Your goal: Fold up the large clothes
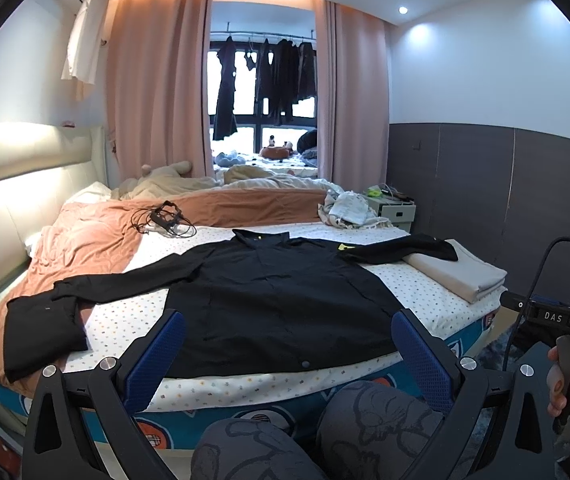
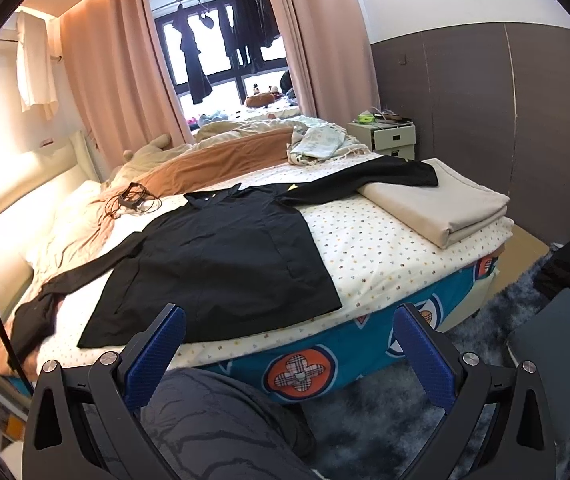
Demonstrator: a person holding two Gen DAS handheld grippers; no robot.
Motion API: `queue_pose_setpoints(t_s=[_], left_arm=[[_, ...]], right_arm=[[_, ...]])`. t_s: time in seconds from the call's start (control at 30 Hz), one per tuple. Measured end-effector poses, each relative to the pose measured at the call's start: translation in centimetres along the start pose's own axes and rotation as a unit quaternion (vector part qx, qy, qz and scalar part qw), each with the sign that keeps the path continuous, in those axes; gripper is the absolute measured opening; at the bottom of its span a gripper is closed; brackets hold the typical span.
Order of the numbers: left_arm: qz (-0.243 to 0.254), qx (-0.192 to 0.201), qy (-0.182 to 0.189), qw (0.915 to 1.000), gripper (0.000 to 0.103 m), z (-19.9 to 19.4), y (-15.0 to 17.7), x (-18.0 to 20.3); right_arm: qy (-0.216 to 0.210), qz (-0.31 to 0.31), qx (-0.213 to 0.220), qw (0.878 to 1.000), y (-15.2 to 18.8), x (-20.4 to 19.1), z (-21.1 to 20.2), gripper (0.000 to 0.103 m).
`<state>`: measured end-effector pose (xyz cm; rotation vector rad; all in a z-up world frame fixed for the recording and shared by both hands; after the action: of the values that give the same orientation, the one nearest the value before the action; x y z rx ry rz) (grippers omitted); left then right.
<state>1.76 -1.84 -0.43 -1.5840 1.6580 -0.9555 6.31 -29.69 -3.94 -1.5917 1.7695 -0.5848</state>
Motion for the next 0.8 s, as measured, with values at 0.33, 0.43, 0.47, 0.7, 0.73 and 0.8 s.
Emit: queue_pose_setpoints(t_s=[0.33, 0.43, 0.47, 0.7, 0.73, 0.8], left_arm=[[0.000, 0.006, 0.000, 1.0000, 0.103, -0.66, -0.04, -0.05], [0.002, 0.002, 0.002, 1.0000, 0.103, -0.51, 0.08, -0.06], [0.004, 0.002, 0.001, 1.0000, 0.103, -0.46, 0.12, -0.07], [0.000, 0.001, 0.006, 1.0000, 0.103, -0.11, 0.39, -0.22], [0.000, 0.000, 0.005, 1.0000, 0.103, -0.01, 0.39, -0.25], [0.001, -0.001, 0.003, 1.0000, 0.103, 0.01, 0.36, -0.07]], right_arm=[[0.006, -0.006, 0.001, 1.000, 0.19, -0.29, -0.25, 0.103], [0.006, -0.003, 0.001, 1.000, 0.13, -0.21, -0.21, 0.103], [0.007, -0.003, 0.001, 1.000, 0.14, -0.18, -0.14, 0.103], [0.017, -0.014, 0.000, 1.000, 0.29, -0.52, 0.19, 0.103], [0.018, -0.015, 0.000, 1.000, 0.30, -0.58, 0.25, 0.103], [0.022, -0.016, 0.001, 1.000, 0.41, -0.74, 0.38, 0.103]])
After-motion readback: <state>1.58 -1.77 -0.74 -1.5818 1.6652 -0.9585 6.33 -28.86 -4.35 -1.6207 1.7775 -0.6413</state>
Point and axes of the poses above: each gripper's, at about its wrist camera, not at the fingertips, and z roughly the way its jaws point, x to its right, y to its underside, the point moved 3 cm from there along z, roughly the way its jaws point, and after that the axes turned 12 degrees about -x, right-handed, at the moved point
